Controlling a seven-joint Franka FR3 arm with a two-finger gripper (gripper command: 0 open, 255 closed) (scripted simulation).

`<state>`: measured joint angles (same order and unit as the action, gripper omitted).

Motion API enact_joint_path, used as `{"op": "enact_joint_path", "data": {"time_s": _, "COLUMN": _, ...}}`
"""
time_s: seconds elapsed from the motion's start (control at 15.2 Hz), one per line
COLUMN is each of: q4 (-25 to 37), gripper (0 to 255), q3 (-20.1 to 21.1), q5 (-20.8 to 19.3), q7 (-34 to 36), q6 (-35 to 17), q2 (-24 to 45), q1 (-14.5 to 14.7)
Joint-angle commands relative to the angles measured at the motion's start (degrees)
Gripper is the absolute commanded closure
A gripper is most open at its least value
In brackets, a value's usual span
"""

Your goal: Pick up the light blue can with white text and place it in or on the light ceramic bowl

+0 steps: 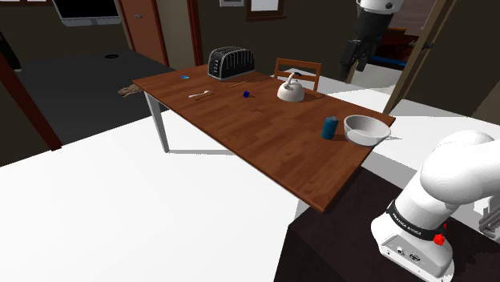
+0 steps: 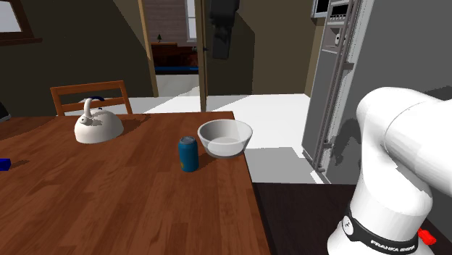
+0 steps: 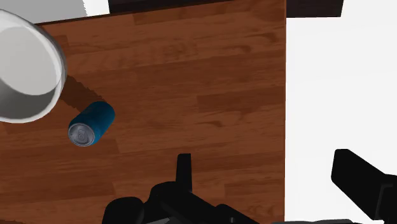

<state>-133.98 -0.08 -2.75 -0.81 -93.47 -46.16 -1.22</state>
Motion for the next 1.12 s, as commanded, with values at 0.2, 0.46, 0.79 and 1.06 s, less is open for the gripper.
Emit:
{"op": "enact_joint_path", "data": {"time_s": 0.2, "q4": -2.8, "gripper": 0, "q3": -2.8, "q5": -1.5, "q7": -2.7, "q6": -4.3, "q2": 1.9, "q1": -0.8}}
{"op": "enact_joint_path", "data": {"time_s": 0.46, "q4": -5.5, "gripper": 0, "q3": -6.6, "q5": -3.4, "q7": -6.4, "q6": -10.2, "q2": 5.6, "q1": -1.9}}
{"op": "enact_joint_path", "data": {"time_s": 0.79, "q4": -7.2, "gripper": 0, "q3": -11.4, "q5": -5.1, "q7": -10.9, "q6": -17.8, "q2": 12.0, "q1": -3.1}}
{"op": "enact_joint_path", "data": {"time_s": 1.06, "q4": -7.3, "gripper": 0, "q3": -15.2, "q5": -5.8, "q7": -14.8, "q6": -23.9, "q2": 18.5, "q1": -3.8}}
